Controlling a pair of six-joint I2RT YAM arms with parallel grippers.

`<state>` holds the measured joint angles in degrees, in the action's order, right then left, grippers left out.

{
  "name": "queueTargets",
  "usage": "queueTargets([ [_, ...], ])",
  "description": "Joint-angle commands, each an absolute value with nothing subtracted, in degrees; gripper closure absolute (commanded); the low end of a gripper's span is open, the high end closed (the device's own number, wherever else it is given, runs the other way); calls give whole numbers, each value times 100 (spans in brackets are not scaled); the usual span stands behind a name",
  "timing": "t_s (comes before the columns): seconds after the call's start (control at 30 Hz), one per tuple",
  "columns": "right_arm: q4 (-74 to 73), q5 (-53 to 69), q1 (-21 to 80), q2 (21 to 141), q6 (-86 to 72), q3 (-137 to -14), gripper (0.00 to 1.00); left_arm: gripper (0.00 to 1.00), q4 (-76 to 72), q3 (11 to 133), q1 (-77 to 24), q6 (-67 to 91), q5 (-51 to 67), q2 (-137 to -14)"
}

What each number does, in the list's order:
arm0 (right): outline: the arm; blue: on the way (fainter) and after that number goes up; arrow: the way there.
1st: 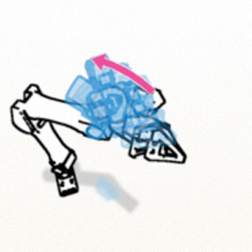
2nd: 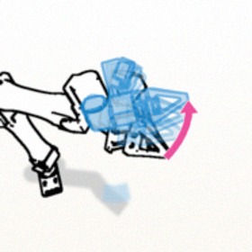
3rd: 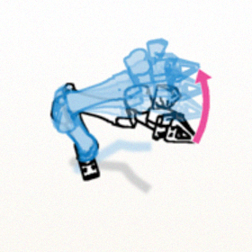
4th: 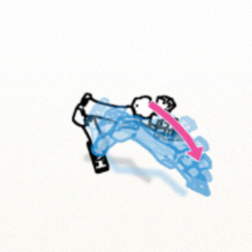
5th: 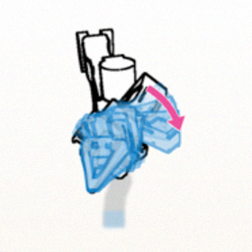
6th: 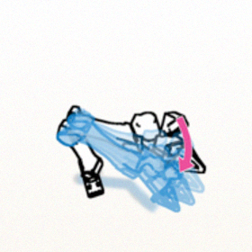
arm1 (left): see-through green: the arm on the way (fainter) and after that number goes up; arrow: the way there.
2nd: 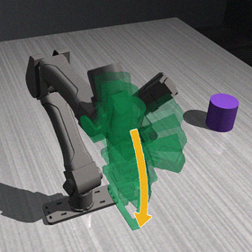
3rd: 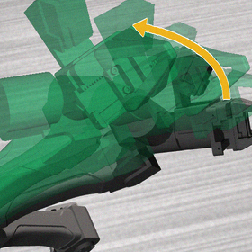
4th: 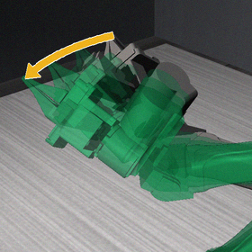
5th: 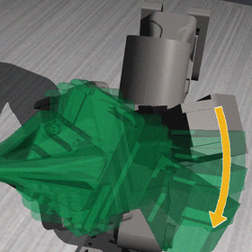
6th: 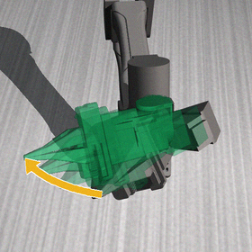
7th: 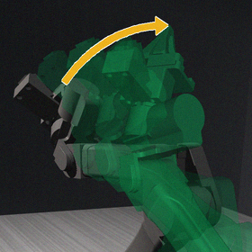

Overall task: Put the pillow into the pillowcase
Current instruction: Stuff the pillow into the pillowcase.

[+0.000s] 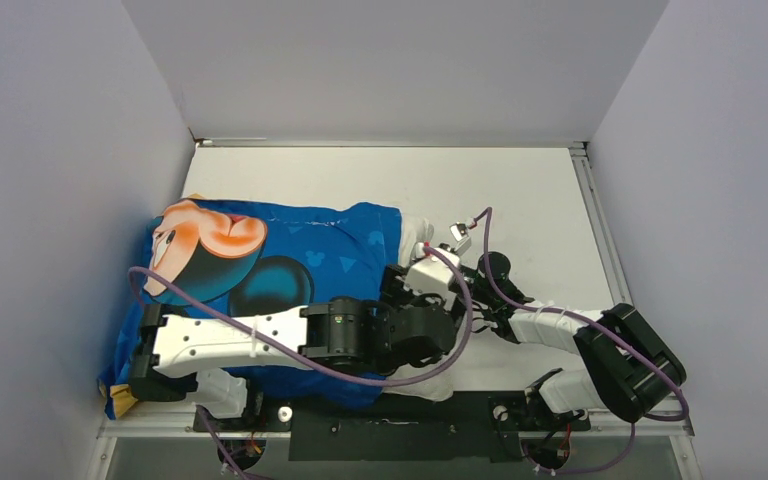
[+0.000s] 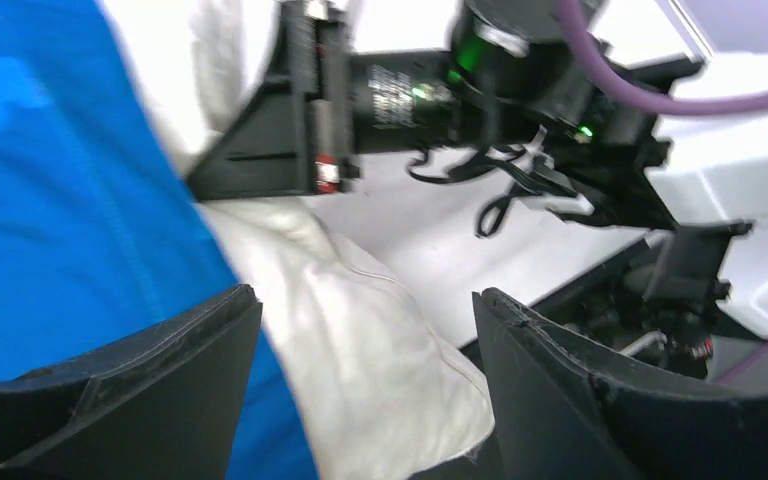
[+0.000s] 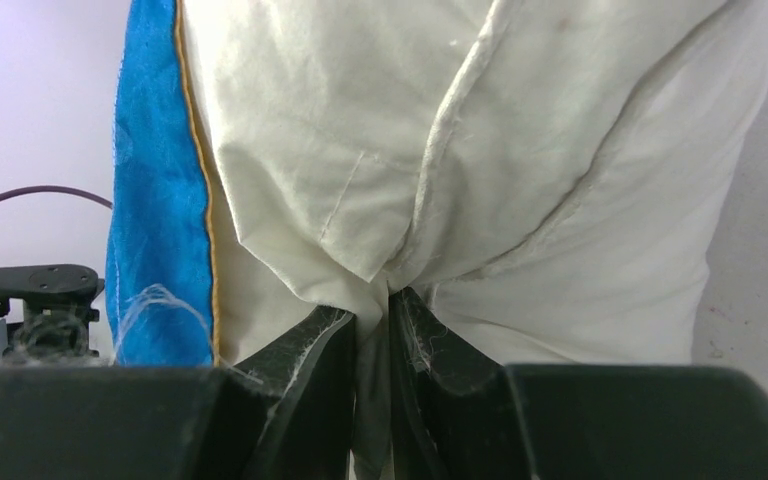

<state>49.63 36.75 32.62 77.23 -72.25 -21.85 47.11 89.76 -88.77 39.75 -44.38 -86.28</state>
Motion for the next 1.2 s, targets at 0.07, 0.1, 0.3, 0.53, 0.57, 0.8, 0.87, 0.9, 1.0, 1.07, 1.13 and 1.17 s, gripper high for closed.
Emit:
queueTargets([
  [0.07, 5304, 3893, 3367, 7586, -7130, -2214, 83, 19, 6646, 9045, -8575, 5445, -5619, -8507],
  [0.1, 5300, 3893, 3366, 7598, -7128, -2210, 83, 19, 7006, 9078, -8453, 5627, -5531, -8607],
  [0.3, 5278, 3894, 3367, 7599, -7121, -2214, 83, 33, 7152, 8772, -7962, 5643, -4923, -9009],
  [0.53, 5246, 3905, 3366, 7620, -7095, -2221, 83, 95, 5520, 9093, -8512, 4461, -4827, -8909],
  [0.57, 5259, 3903, 3372, 7627, -7100, -2221, 83, 100, 5202, 9120, -8609, 4223, -4743, -8868],
  [0.8, 5398, 3944, 3373, 7683, -7194, -2217, 83, 100, 2504, 8454, -8788, 3198, -3681, -8510],
  [0.87, 5446, 3955, 3380, 7666, -7232, -2197, 84, 100, 1918, 8054, -8761, 3189, -3631, -8408],
  [0.9, 5455, 3963, 3384, 7642, -7241, -2191, 84, 100, 1744, 7874, -8754, 3221, -3710, -8391],
  [1.0, 5438, 3980, 3386, 7592, -7270, -2176, 84, 100, 1627, 7714, -8639, 3427, -3645, -8502],
  [1.07, 5529, 3986, 3350, 7564, -7343, -2117, 84, 100, 1620, 7867, -8615, 3426, -3497, -8559],
  [1.13, 5519, 4014, 3308, 7520, -7337, -2082, 84, 100, 1449, 7911, -8630, 3331, -3301, -8501],
  [1.17, 5388, 4024, 3309, 7502, -7260, -2092, 84, 100, 1259, 7875, -8630, 3267, -3192, -8413],
])
